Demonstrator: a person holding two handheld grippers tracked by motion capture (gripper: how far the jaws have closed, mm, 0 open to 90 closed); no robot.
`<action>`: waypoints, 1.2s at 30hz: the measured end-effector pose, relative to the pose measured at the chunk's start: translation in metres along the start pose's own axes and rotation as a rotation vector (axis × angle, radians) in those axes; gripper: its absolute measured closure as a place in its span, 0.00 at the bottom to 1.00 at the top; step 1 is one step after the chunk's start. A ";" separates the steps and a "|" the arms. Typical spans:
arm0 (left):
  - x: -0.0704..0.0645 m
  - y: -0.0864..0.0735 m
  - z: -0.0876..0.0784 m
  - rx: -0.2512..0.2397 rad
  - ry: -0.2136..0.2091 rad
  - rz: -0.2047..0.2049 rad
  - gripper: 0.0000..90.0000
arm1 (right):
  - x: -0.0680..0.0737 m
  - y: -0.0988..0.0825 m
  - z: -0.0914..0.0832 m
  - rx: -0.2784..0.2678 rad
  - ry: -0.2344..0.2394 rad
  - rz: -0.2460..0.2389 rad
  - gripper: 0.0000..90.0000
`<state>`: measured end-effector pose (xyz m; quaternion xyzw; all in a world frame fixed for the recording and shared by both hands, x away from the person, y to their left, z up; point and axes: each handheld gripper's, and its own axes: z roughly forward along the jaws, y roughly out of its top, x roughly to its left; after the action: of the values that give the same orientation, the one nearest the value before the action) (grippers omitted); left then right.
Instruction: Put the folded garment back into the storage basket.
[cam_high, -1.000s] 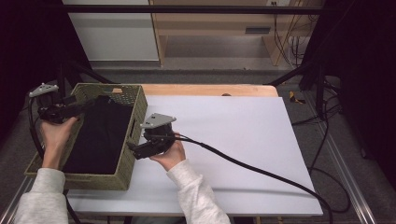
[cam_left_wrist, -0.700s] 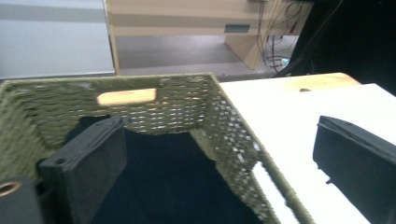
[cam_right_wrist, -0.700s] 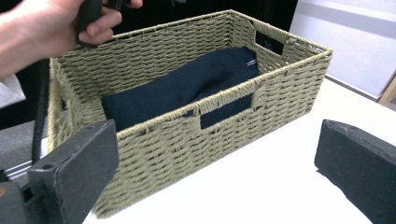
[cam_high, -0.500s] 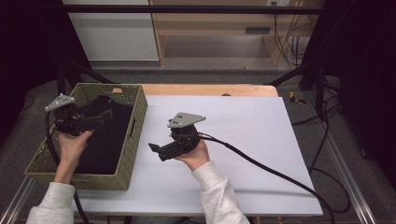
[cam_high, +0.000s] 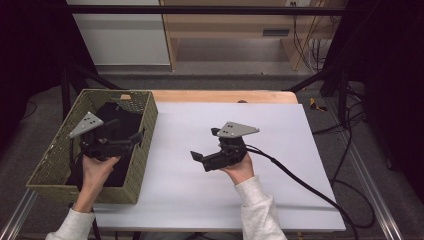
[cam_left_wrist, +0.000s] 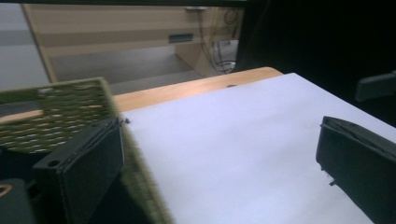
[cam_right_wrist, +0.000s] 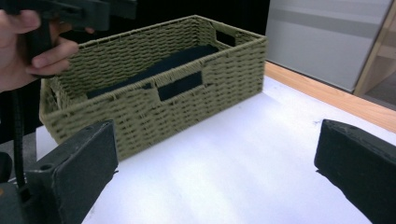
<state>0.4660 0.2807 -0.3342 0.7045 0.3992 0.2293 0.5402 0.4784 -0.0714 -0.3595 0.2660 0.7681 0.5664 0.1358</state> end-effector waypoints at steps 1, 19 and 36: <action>-0.004 -0.001 0.001 -0.003 -0.004 0.002 0.01 | -0.003 -0.003 -0.006 -0.002 -0.003 0.002 0.00; -0.073 -0.046 0.050 0.071 -0.161 0.077 0.01 | -0.048 -0.059 -0.082 -0.040 -0.068 0.066 0.00; -0.074 -0.101 0.083 0.165 -0.202 0.092 0.01 | -0.078 -0.119 -0.106 0.034 -0.105 0.108 0.00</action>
<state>0.4545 0.1825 -0.4472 0.7836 0.3275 0.1483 0.5067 0.4584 -0.2256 -0.4448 0.3384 0.7540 0.5452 0.1407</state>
